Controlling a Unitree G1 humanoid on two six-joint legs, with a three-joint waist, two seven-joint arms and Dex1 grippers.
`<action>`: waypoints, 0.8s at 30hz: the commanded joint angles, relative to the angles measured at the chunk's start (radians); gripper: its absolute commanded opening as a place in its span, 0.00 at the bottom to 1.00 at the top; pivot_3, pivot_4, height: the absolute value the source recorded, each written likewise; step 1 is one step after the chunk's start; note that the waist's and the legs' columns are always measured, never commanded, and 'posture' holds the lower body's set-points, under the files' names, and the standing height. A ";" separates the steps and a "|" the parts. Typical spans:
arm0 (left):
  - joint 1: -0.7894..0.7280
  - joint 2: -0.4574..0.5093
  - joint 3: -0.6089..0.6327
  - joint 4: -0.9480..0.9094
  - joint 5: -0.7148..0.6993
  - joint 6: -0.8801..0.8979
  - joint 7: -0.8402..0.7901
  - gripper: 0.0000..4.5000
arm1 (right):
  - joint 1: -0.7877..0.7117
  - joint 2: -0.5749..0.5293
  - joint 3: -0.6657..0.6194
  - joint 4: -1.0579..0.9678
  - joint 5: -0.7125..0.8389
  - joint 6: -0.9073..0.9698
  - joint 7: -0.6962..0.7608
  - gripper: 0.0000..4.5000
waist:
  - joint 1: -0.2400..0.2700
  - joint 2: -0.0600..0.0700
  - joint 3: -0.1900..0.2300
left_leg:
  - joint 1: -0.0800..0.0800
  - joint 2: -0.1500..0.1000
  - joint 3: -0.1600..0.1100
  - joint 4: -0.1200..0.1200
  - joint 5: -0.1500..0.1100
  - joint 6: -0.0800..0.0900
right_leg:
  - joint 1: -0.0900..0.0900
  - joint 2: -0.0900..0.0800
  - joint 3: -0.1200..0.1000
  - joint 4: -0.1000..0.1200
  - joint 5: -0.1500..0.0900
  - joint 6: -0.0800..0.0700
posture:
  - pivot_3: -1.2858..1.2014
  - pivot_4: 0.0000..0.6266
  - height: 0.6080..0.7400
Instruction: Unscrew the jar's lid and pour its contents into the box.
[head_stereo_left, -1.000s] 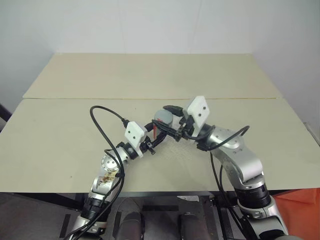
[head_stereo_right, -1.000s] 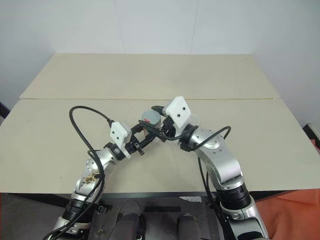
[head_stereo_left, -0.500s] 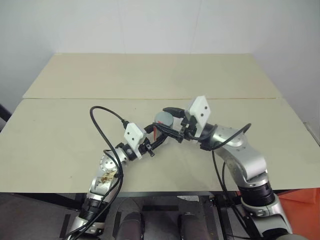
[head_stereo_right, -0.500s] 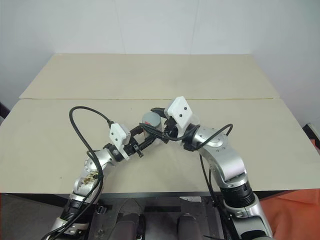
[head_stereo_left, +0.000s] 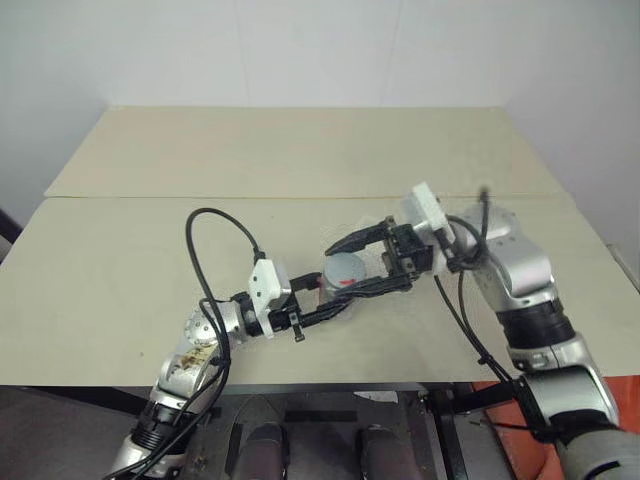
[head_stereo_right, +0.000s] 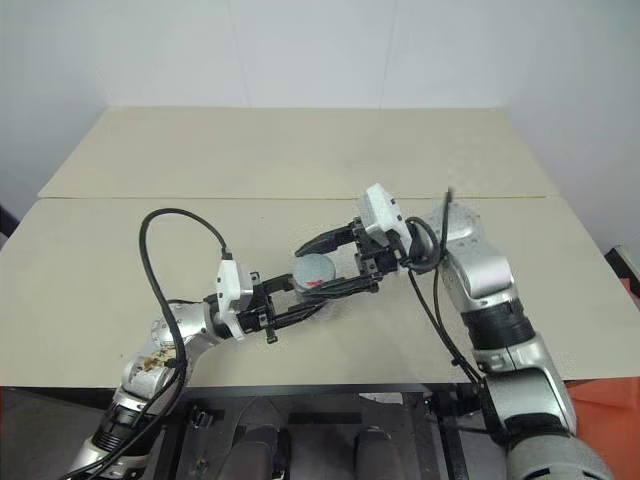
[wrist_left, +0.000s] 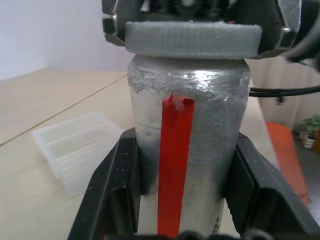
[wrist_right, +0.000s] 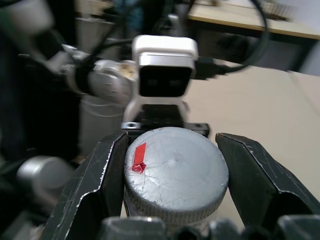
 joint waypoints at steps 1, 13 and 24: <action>-0.019 -0.003 -0.001 -0.043 -0.016 -0.007 -0.013 0.42 | -0.088 -0.047 0.085 0.099 0.082 -0.089 0.060 0.62 | 0.000 0.000 0.000 | 0.000 0.000 -0.001 0.000 0.000 0.000 | 0.000 0.000 0.000 0.000 0.000 0.000 | 0.52 0.24 1.00; -0.002 -0.004 0.005 -0.052 -0.002 -0.011 0.005 0.42 | -0.226 -0.098 0.348 0.318 0.231 -0.328 0.060 0.62 | 0.002 0.000 0.000 | 0.000 0.000 -0.002 0.000 0.000 0.000 | -0.001 -0.002 0.000 0.000 0.000 0.000 | 0.52 0.24 1.00; 0.005 -0.016 0.029 -0.007 0.003 -0.023 0.019 0.42 | -0.146 -0.105 0.151 0.273 0.256 -0.290 0.060 0.99 | 0.004 0.000 0.000 | 0.000 0.001 -0.003 -0.001 0.000 0.000 | -0.001 -0.002 0.000 -0.001 0.000 0.000 | 0.52 0.24 1.00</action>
